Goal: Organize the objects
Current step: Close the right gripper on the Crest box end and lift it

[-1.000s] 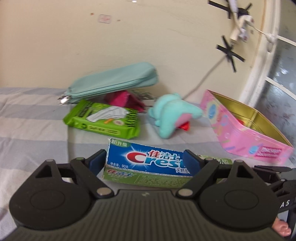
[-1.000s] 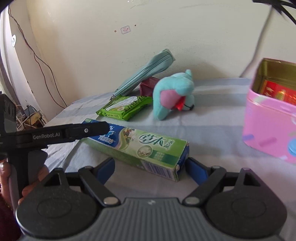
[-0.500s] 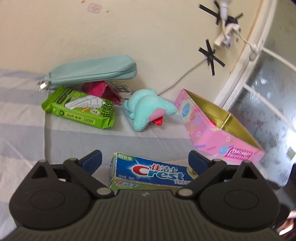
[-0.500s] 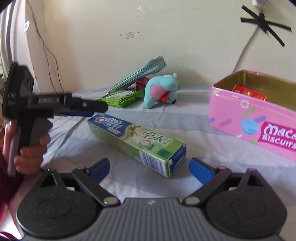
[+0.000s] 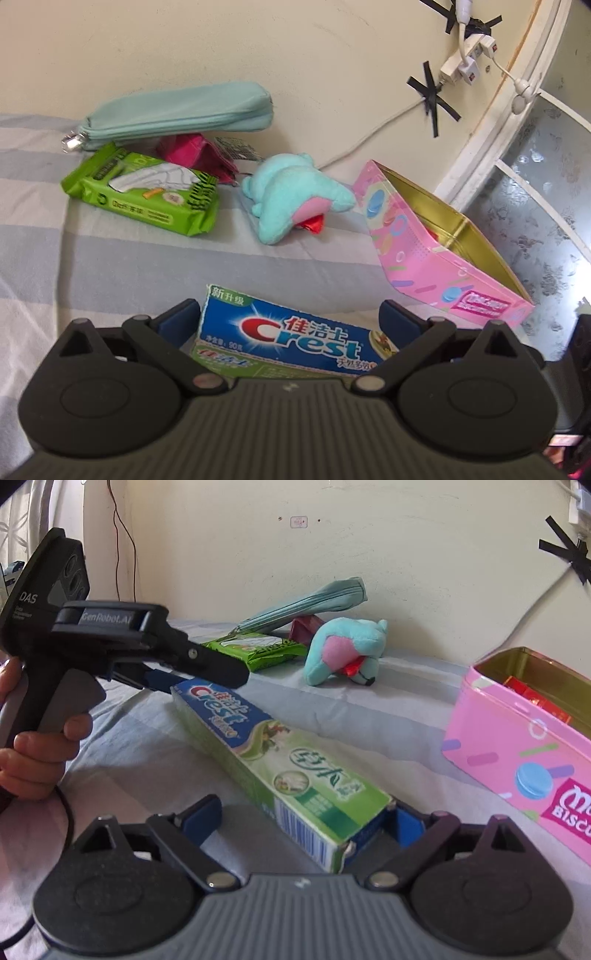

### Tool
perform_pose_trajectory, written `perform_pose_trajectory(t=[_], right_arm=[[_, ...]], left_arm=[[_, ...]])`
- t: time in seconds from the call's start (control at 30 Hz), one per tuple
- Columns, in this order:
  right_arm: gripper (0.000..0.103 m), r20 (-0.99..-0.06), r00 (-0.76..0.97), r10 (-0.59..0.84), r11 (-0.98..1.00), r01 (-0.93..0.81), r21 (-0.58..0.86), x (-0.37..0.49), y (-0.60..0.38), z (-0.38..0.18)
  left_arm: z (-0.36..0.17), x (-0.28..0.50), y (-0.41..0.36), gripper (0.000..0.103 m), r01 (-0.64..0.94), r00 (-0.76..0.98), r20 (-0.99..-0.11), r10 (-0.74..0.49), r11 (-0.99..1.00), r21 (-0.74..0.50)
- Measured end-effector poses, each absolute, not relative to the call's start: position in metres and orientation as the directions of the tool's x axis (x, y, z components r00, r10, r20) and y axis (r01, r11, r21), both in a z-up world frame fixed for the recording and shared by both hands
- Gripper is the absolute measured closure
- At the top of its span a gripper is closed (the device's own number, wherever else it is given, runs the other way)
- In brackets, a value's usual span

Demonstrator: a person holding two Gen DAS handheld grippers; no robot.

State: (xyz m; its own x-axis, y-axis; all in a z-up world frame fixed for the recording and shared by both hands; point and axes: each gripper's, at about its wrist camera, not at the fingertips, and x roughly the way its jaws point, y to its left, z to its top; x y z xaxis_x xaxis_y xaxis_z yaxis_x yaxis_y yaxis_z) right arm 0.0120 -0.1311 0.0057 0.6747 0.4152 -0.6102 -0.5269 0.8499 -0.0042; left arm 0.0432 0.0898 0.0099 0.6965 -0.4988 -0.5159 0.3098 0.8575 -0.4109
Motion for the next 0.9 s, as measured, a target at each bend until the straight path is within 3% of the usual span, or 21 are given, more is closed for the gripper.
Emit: perform_pose_trajectory(t=[0.03,0.17,0.4,0.7,0.9], right_arm=[[0.034,-0.604,0.676,0.422,0.849,-0.528,0.002,0.01,-0.133,0.007],[0.04,-0.595,0.688,0.415,0.845,-0.535,-0.029,-0.008,-0.13,0.008],[0.053,-0.593,0.673,0.441,0.813,-0.579,-0.053,-0.043,-0.12,0.011],[0.051,-0.583,0.678,0.447,0.814,-0.579,-0.049,-0.044,-0.119,0.008],[0.041,-0.579,0.684,0.443,0.809,-0.584,-0.072,-0.044,-0.116,0.008]], left_arm=[[0.01,0.044,0.093,0.003,0.304,0.699,-0.512,-0.499,0.856,-0.419],[0.009,0.045,0.103,0.006,0.298,0.694,-0.494,-0.524,0.833,-0.465],[0.011,0.04,0.096,0.006,0.324,0.699,-0.501,-0.511,0.85,-0.415],[0.006,0.044,0.095,0.003,0.311,0.679,-0.536,-0.501,0.858,-0.408],[0.007,0.046,0.103,0.002,0.292,0.666,-0.53,-0.525,0.837,-0.462]])
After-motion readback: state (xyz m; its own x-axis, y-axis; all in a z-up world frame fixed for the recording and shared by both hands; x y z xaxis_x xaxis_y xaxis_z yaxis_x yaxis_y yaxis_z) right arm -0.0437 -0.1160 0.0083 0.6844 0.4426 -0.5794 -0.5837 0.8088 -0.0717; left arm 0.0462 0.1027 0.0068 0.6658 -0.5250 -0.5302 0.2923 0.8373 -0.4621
